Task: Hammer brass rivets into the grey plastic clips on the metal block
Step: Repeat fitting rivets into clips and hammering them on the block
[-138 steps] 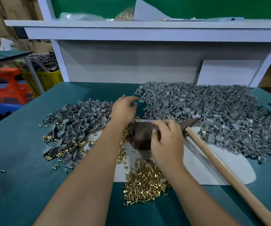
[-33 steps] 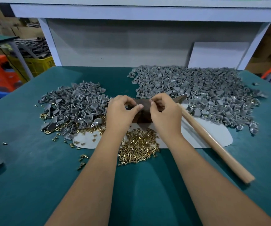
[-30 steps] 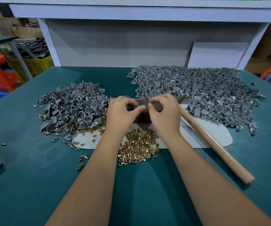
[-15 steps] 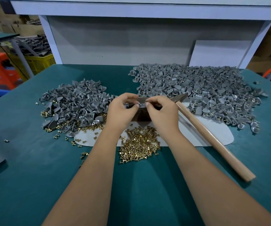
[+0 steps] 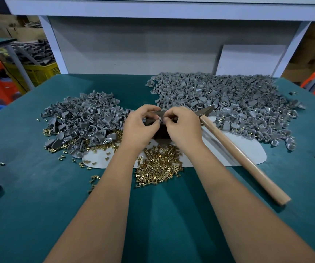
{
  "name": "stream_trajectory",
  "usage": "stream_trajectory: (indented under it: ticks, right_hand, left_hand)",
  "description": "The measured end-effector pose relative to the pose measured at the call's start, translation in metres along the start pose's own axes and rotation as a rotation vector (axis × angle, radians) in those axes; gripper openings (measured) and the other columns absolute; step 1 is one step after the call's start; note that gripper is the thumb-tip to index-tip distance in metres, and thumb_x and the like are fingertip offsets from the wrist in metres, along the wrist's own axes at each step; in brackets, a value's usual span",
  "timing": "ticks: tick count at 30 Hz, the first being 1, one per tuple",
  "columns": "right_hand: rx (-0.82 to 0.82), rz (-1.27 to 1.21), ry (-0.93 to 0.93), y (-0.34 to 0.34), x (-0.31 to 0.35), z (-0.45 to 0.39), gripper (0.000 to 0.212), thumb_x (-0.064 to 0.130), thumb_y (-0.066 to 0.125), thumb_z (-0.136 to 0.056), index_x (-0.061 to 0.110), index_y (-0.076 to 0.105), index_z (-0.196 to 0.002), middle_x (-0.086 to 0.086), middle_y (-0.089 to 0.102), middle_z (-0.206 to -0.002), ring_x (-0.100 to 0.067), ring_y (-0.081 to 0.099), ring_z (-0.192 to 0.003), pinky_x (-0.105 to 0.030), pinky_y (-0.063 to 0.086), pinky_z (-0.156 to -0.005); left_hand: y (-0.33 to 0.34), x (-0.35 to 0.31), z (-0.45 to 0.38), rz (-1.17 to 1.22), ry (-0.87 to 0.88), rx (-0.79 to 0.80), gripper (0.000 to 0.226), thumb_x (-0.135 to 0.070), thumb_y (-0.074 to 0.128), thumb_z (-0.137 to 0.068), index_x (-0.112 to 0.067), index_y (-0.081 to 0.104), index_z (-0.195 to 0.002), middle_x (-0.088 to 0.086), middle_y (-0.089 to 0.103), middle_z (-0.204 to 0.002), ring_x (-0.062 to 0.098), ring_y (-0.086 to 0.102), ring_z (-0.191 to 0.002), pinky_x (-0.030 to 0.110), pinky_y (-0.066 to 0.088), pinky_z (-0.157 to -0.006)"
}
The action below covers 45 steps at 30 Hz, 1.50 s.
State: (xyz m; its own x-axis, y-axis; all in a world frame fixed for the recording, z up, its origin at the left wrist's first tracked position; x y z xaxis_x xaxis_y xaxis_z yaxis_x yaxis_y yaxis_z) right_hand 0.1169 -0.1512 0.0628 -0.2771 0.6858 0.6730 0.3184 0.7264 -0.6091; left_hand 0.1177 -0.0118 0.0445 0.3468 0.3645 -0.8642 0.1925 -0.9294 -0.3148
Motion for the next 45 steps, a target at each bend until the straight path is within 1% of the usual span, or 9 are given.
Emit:
stream_trajectory:
  ticks: [9,16,20,24,26,29,36,40,45]
  right_hand:
    - [0.119,0.257,-0.089,0.005,0.013,-0.009,0.012,0.016,0.055,-0.088,0.023,0.062,-0.083,0.006,0.056,-0.089,-0.021,0.054,-0.09,-0.036,0.046,-0.077]
    - [0.097,0.264,-0.072,0.007,0.011,-0.006,0.013,0.016,0.056,-0.088,0.026,0.055,-0.079,0.008,0.052,-0.089,-0.02,0.05,-0.098,-0.038,0.043,-0.086]
    - [0.056,0.132,-0.073,0.005,0.004,-0.003,0.009,0.015,0.058,-0.089,0.017,0.065,-0.084,0.007,0.06,-0.092,-0.016,0.052,-0.096,-0.039,0.045,-0.086]
    - [-0.001,-0.224,0.13,-0.005,-0.017,-0.002,0.02,0.017,0.051,-0.094,0.019,0.069,-0.086,0.005,0.067,-0.086,-0.014,0.06,-0.085,-0.037,0.05,-0.081]
    - [-0.015,-0.303,0.158,-0.007,-0.019,-0.002,0.02,0.017,0.051,-0.094,0.02,0.07,-0.087,0.003,0.068,-0.085,-0.014,0.062,-0.086,-0.037,0.051,-0.08]
    - [0.034,-0.192,0.085,-0.002,-0.012,-0.002,0.013,0.02,0.059,-0.09,0.02,0.072,-0.087,0.006,0.066,-0.09,-0.009,0.057,-0.084,-0.028,0.043,-0.074]
    - [-0.008,0.018,0.018,0.0,-0.003,-0.005,0.011,0.017,0.065,-0.085,0.022,0.068,-0.077,0.005,0.062,-0.091,-0.016,0.056,-0.088,-0.033,0.046,-0.078]
    - [-0.057,0.142,-0.041,-0.002,0.006,-0.002,0.011,0.015,0.064,-0.086,0.02,0.066,-0.077,0.012,0.049,-0.083,-0.011,0.046,-0.078,-0.026,0.032,-0.067]
    - [-0.048,0.211,-0.082,-0.001,0.014,-0.001,0.012,0.014,0.062,-0.087,0.018,0.062,-0.076,0.012,0.045,-0.082,-0.011,0.043,-0.076,-0.026,0.03,-0.065]
  left_hand:
    - [0.001,0.001,-0.001,0.009,-0.013,0.006,0.034,-0.002,0.067,-0.084,-0.027,0.067,-0.107,-0.007,0.071,-0.086,-0.005,0.063,-0.088,-0.002,0.039,-0.074]
    - [0.002,0.001,-0.002,0.013,0.015,0.007,0.035,-0.002,0.068,-0.083,-0.03,0.066,-0.103,-0.009,0.07,-0.083,-0.005,0.063,-0.088,-0.002,0.038,-0.077]
    - [0.002,0.002,-0.001,0.015,0.006,0.008,0.034,-0.006,0.069,-0.084,-0.034,0.064,-0.102,-0.012,0.07,-0.084,-0.011,0.06,-0.086,-0.002,0.038,-0.074]
    - [0.002,0.006,0.0,0.017,-0.026,0.013,0.033,-0.01,0.069,-0.086,-0.036,0.065,-0.105,-0.015,0.07,-0.085,-0.011,0.059,-0.09,0.019,0.046,-0.083]
    - [0.001,0.006,0.0,0.013,-0.024,0.009,0.032,-0.011,0.069,-0.086,-0.036,0.066,-0.105,-0.015,0.071,-0.085,-0.011,0.059,-0.09,0.016,0.043,-0.083]
    - [0.001,0.004,-0.001,0.006,-0.01,0.022,0.032,-0.01,0.069,-0.086,-0.037,0.066,-0.104,-0.013,0.071,-0.086,-0.01,0.06,-0.09,0.006,0.041,-0.078]
    - [0.0,0.002,-0.001,0.002,0.006,0.017,0.037,-0.009,0.07,-0.084,-0.044,0.064,-0.095,-0.015,0.07,-0.084,-0.006,0.062,-0.09,-0.004,0.037,-0.074]
    - [0.002,0.001,-0.002,-0.015,0.028,0.022,0.035,-0.007,0.071,-0.083,-0.037,0.066,-0.099,-0.012,0.071,-0.086,-0.001,0.064,-0.092,0.0,0.04,-0.078]
    - [0.004,-0.001,-0.002,-0.022,0.031,0.032,0.034,-0.003,0.068,-0.084,-0.031,0.067,-0.103,-0.009,0.071,-0.088,0.006,0.064,-0.094,0.018,0.047,-0.087]
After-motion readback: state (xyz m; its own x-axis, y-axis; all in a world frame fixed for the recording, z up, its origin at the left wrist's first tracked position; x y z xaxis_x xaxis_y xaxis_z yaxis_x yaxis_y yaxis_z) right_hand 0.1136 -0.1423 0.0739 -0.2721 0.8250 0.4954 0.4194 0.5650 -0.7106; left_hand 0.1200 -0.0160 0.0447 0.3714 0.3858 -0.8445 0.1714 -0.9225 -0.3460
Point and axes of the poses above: each hand's wrist, its own z-axis away from the middle knuckle, its own y-axis out of the palm, x = y × z, the point moved 10 cm from there along -z, towards the middle knuckle
